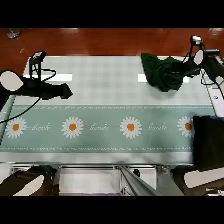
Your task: Fold the shirts.
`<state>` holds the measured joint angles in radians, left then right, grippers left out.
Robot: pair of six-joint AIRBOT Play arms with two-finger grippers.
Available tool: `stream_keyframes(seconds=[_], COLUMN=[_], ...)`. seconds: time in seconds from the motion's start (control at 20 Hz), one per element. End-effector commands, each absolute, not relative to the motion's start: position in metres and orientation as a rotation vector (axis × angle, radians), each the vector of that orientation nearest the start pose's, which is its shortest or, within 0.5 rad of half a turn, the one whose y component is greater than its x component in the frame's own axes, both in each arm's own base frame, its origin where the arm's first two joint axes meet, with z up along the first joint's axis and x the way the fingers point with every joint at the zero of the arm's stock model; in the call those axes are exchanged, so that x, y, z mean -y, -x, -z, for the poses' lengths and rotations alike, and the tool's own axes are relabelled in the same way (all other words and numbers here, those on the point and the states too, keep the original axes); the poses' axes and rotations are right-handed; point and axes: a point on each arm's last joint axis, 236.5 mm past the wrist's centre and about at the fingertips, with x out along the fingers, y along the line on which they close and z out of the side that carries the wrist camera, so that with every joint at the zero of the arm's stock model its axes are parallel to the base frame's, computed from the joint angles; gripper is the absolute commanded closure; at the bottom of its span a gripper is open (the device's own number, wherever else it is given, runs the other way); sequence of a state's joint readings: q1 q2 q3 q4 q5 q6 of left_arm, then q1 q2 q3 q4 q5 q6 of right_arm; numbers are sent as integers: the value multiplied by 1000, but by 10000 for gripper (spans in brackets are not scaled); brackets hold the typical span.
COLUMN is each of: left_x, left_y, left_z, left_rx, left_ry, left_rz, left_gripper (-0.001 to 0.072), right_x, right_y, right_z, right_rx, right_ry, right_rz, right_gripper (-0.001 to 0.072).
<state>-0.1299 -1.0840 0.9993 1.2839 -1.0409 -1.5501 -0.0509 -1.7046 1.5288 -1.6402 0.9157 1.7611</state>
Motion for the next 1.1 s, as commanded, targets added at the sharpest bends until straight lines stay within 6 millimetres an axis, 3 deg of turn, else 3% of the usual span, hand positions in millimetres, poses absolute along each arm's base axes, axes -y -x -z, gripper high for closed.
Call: stream_keyframes(seconds=[0.0,0.15,0.3,0.35,0.4,0.45,0.55,0.65,0.8,0.95,1.05], left_x=[104,104,104,104,104,104,102,90,65,62,79], left_y=[-347,-344,-344,-344,-344,-344,-340,-330,-308,-277,-258], left_z=[-36,-34,-35,-35,-34,-34,-33,-30,-35,-37,-41], left_rx=[-1167,-1178,-1178,-1178,-1178,-1179,-1196,-1244,-1293,-1302,-1263], left_ry=[174,173,174,174,174,173,169,159,114,122,189], left_rz=[270,271,271,271,271,271,269,245,239,256,307], left_gripper=[5,5,5,5,5,5,5,5,5,5,5], right_x=[21,8,-1,-2,-3,-6,-9,-8,-6,-14,-22], right_y=[-512,-494,-484,-483,-482,-482,-488,-504,-525,-522,-499], right_z=[76,97,101,100,98,94,74,32,-60,-181,-260], right_rx=[-1283,-1384,-1433,-1436,-1442,-1442,-1422,-1326,-1109,-834,-668], right_ry=[-186,-217,-248,-253,-245,-236,-234,-224,-196,-160,-132], right_rz=[92,54,30,25,16,-15,-35,-42,-58,-110,-148], right_gripper=[86,98,117,259,562,689,689,690,690,690,690])
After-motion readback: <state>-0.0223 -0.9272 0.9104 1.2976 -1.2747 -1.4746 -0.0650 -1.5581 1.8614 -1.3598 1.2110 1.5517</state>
